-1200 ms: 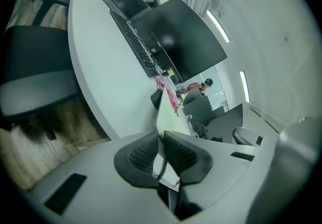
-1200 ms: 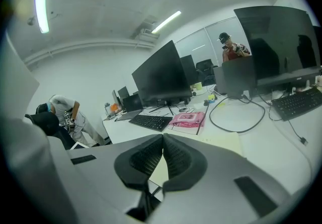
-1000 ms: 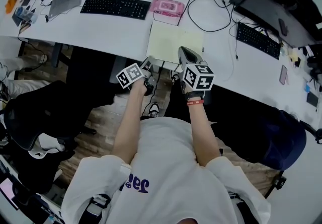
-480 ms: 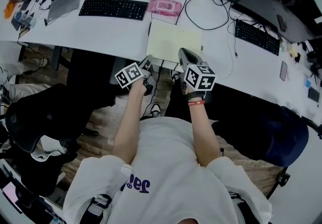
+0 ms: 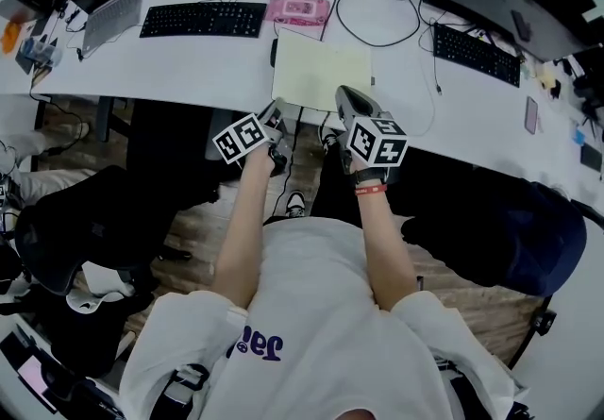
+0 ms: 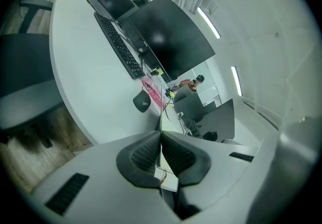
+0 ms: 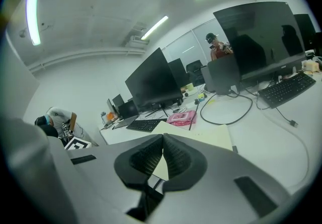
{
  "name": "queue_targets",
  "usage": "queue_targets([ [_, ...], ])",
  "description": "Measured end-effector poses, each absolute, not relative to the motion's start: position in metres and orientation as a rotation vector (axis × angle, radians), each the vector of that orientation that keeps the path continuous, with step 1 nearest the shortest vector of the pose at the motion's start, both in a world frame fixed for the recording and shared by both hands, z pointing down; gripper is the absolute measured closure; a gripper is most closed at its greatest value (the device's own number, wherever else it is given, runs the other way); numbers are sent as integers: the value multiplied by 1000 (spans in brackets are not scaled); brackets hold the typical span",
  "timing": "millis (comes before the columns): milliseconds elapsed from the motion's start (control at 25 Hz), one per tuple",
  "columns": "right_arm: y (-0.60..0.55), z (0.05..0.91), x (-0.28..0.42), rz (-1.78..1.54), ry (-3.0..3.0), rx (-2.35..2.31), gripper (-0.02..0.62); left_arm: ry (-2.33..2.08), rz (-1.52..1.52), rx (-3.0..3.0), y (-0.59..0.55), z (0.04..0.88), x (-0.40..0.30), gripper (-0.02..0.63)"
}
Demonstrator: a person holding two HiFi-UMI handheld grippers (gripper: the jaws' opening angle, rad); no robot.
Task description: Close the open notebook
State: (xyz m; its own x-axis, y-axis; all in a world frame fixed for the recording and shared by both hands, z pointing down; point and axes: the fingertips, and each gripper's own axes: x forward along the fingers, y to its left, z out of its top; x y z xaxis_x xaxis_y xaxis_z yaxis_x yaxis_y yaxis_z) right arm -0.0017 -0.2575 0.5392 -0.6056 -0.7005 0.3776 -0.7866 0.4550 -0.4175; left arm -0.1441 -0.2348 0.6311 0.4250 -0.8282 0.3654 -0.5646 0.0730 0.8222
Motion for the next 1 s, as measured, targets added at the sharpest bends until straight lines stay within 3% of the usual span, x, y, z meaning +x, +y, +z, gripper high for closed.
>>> queue_targets([
  [1000, -246, 525, 44, 844, -2540, 1485, 581, -1279, -84, 1776, -232, 596, -108, 579],
])
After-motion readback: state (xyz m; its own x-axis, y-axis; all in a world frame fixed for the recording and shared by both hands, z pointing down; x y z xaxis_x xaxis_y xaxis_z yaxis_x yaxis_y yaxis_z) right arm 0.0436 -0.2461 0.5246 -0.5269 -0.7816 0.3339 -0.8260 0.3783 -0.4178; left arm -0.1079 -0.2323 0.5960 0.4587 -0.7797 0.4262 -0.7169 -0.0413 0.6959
